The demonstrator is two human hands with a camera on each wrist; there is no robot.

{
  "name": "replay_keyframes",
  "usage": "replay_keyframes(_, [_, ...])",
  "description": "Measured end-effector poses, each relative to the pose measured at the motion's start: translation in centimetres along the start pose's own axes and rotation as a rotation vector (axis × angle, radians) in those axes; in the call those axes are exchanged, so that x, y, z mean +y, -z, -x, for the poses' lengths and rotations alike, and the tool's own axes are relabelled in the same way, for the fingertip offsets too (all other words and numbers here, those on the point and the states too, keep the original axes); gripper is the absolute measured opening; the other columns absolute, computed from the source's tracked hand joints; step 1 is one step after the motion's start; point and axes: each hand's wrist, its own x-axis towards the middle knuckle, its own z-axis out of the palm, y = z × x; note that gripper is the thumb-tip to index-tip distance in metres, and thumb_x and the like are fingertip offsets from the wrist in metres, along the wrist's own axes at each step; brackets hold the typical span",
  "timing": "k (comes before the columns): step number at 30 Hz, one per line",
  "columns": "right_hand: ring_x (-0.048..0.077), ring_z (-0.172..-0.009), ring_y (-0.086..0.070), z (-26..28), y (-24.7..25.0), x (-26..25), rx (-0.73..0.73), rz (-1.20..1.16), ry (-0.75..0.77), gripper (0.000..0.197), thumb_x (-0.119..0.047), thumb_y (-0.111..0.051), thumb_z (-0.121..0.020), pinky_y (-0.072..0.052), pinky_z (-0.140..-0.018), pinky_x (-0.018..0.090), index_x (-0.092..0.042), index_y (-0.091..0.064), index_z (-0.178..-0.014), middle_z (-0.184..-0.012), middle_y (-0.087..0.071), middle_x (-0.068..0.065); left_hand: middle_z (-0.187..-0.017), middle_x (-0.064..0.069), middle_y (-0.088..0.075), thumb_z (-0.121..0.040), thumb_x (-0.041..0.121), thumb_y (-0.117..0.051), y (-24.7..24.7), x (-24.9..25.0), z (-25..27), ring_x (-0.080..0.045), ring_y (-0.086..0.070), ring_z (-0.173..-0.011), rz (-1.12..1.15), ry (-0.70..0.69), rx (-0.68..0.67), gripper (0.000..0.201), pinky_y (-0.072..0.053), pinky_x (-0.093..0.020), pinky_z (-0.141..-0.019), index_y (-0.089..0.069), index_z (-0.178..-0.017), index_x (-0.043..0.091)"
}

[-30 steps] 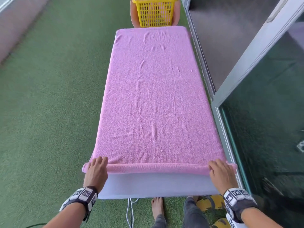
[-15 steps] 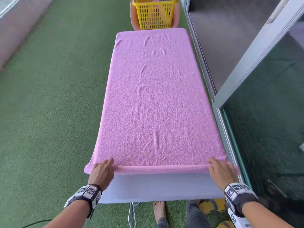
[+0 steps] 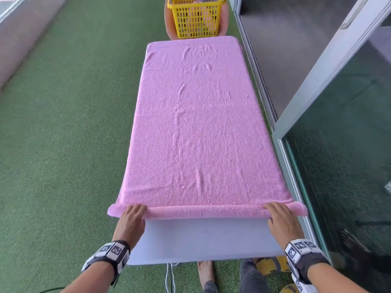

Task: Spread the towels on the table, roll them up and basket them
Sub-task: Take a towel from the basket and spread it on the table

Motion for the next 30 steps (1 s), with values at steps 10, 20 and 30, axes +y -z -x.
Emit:
replay_keyframes(10, [0.019,-0.094,-0.062,0.7,-0.3,0.2,-0.054,-0.006,-0.074,0.027,-0.012,-0.065,-0.079,-0.048,-0.087,0.039,-0.016,-0.07,-0.105,-0.101,-0.07,-0.002,-0.071,0.005,-0.063,-0.072,-0.006,-0.066,1.1,2.1,1.2,-0.012,-0.056,-0.063,0.014,0.056,-0.068,0.021,-0.052,-0.029,-0.065,-0.066,-0.081,0.013])
replay_keyframes(20, [0.013,-0.072,-0.054,4.9,-0.3,-0.4,-0.144,-0.001,-0.145,0.015,-0.019,-0.053,-0.088,-0.032,-0.078,0.031,-0.026,-0.047,-0.099,-0.076,-0.058,-0.01,-0.076,0.007,-0.06,-0.094,0.013,-0.048,1.9,3.0,4.6,-0.008,-0.053,-0.06,-0.011,0.129,-0.231,0.012,-0.044,-0.022,-0.067,-0.052,-0.087,0.021])
replay_keyframes(30, [0.013,-0.103,-0.051,6.7,-0.8,-0.1,-0.082,-0.079,-0.07,0.042,-0.005,-0.066,-0.073,-0.042,-0.091,0.027,-0.025,-0.058,-0.11,-0.111,-0.055,-0.008,-0.087,-0.002,-0.054,-0.052,-0.007,-0.069,-0.1,3.5,6.6,-0.015,-0.044,-0.076,-0.032,0.075,-0.043,0.052,-0.045,-0.029,-0.067,-0.056,-0.099,0.011])
